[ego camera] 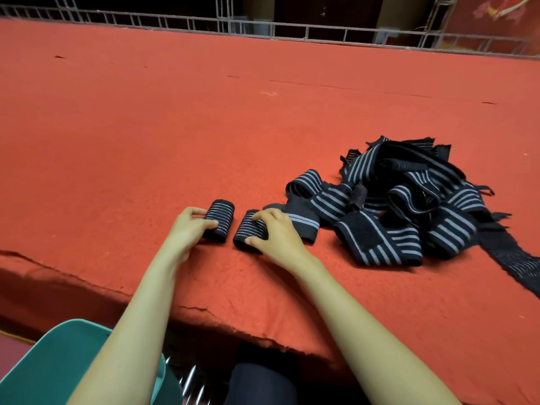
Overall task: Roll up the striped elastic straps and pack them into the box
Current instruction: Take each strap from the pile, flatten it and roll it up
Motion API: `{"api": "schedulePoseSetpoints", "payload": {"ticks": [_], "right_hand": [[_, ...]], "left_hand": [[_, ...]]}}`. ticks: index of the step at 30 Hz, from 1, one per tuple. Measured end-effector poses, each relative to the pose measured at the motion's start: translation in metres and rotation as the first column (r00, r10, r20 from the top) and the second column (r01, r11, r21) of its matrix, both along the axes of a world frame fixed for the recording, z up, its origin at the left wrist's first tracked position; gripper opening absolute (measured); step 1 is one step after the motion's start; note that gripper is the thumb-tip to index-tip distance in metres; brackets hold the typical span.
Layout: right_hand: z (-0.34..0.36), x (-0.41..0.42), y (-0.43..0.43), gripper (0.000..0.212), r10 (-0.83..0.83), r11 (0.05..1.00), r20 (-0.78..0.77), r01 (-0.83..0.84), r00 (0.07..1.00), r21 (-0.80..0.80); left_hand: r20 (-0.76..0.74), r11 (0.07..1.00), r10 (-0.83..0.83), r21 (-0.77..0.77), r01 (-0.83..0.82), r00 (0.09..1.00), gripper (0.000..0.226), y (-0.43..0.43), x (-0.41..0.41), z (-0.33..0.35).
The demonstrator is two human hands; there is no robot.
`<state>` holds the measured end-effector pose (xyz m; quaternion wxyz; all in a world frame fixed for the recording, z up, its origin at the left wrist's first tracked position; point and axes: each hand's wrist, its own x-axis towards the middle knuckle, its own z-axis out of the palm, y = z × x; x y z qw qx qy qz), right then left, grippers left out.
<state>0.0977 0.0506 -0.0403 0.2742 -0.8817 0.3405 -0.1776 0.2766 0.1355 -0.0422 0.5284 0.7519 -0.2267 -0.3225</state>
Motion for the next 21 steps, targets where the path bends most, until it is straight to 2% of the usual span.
{"api": "schedulePoseSetpoints", "payload": {"ticks": [2, 7, 9, 12, 14, 16, 18, 21], "right_hand": [[-0.005, -0.002, -0.001, 0.049, 0.013, 1.000, 0.034, -0.014, 0.999, 0.018], [-0.016, -0.004, -0.003, 0.048, 0.012, 0.999, 0.057, -0.010, 0.998, -0.041], [-0.019, -0.006, -0.003, 0.048, 0.009, 0.998, 0.058, -0.005, 0.998, -0.062], [-0.023, -0.006, -0.002, 0.049, 0.007, 0.997, 0.062, -0.002, 0.998, -0.078], [-0.022, -0.006, -0.001, 0.050, 0.010, 0.996, 0.051, -0.006, 0.999, -0.087], [-0.021, -0.006, 0.001, 0.049, 0.015, 0.995, 0.042, -0.011, 0.999, -0.104], [-0.019, -0.009, 0.003, 0.046, 0.021, 0.987, 0.077, -0.009, 0.997, -0.160], [-0.019, -0.013, 0.007, 0.035, 0.050, 0.970, 0.100, -0.025, 0.994, -0.240]], "left_hand": [[0.011, 0.999, -0.010, 0.031, 0.010, 1.000, 0.030, -0.010, 0.002, -0.003], [-0.046, 0.997, -0.079, -0.001, 0.079, 0.996, 0.024, -0.021, -0.005, -0.001], [0.003, 0.996, -0.090, 0.003, 0.090, 0.996, 0.021, -0.020, -0.005, -0.004], [0.250, 0.990, -0.113, 0.113, 0.087, 0.962, 0.021, -0.016, -0.007, -0.005], [0.476, 0.990, -0.108, 0.131, 0.051, 0.873, 0.025, -0.012, -0.012, -0.005], [0.649, 0.996, -0.083, 0.062, 0.057, 0.757, 0.024, -0.006, -0.019, -0.005], [0.737, 0.993, -0.100, 0.027, 0.119, 0.668, 0.018, -0.001, -0.027, -0.008], [0.782, 0.980, -0.167, 0.063, 0.190, 0.601, 0.018, 0.004, -0.033, -0.015]]}}
